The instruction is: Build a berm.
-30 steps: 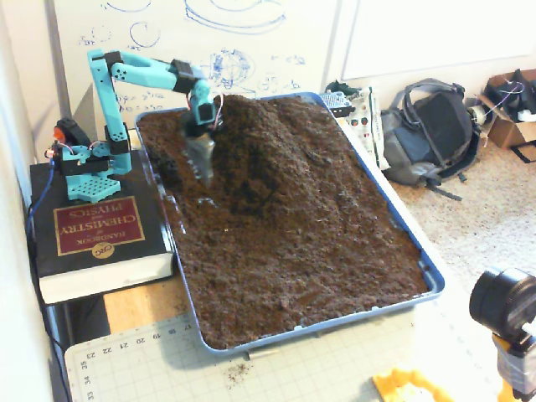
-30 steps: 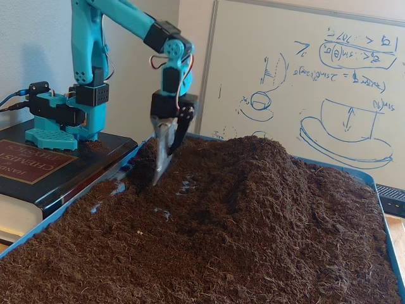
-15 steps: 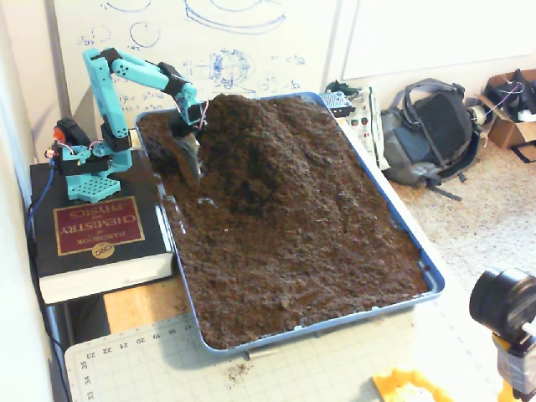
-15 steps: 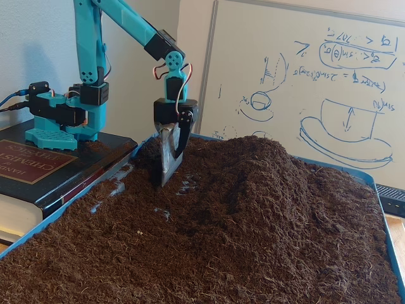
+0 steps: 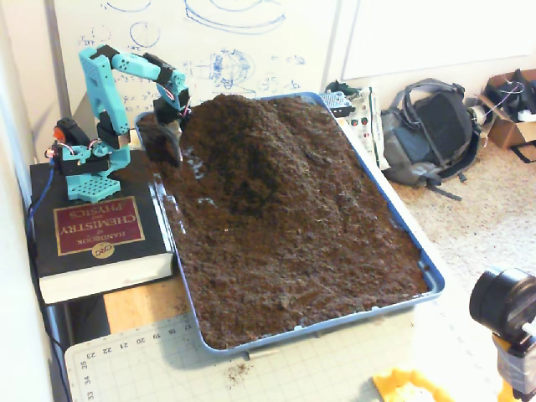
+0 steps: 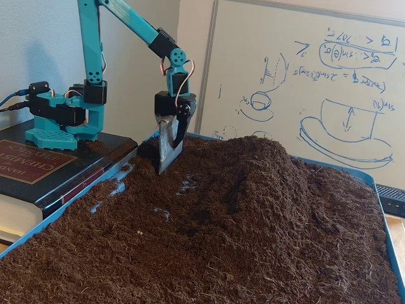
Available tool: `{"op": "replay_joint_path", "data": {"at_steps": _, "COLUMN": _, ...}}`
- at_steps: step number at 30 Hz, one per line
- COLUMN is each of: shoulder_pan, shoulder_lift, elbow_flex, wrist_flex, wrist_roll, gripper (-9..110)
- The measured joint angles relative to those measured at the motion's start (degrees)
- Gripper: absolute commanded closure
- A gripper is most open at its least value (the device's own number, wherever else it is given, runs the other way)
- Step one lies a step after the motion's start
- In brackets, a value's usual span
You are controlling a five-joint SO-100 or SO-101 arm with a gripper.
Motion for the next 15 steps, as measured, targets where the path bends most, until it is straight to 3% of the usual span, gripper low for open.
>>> {"op": "replay_joint_path", "data": {"at_steps": 15, "shoulder_pan": -1.0, "shoulder_lift": -12.1, "elbow_flex": -1.3, "wrist_flex": -21.4, "wrist_roll": 2.4, "gripper": 101}}
